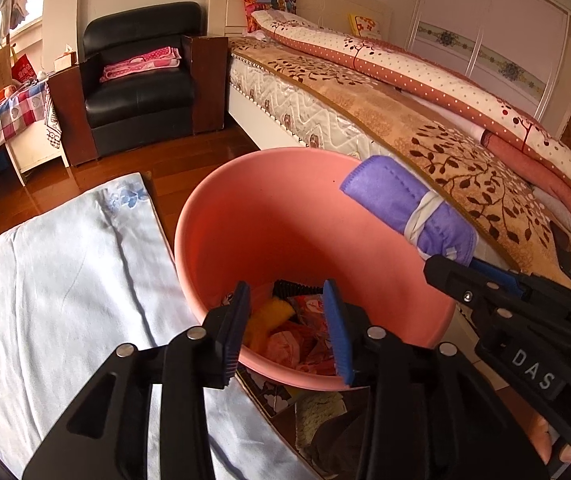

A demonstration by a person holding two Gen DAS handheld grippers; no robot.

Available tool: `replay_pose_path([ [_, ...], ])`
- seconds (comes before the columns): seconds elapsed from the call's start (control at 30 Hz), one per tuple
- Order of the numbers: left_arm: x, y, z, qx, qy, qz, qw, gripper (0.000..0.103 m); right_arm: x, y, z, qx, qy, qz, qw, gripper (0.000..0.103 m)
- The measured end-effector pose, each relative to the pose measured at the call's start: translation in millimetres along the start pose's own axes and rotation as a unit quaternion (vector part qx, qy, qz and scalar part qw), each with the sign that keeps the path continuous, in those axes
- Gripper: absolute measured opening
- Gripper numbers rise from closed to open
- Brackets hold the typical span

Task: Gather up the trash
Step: 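Lower both tools into the pink bucket and open them to drop the crust and cloth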

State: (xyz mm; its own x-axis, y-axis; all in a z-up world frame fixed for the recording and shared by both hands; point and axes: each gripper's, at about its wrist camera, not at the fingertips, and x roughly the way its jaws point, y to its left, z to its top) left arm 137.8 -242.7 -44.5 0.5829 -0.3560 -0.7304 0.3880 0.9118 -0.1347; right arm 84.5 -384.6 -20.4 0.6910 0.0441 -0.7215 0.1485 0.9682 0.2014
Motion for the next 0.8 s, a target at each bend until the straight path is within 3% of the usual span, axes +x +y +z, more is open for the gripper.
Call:
replay_pose_path([
  [0.8,-17.1,4.7,-2.1,-0.006,-0.013,0.002,0.9999,0.039,-1.6,5.9,-2.9,-0.004,-0.004,0.003,1.0,0.022],
])
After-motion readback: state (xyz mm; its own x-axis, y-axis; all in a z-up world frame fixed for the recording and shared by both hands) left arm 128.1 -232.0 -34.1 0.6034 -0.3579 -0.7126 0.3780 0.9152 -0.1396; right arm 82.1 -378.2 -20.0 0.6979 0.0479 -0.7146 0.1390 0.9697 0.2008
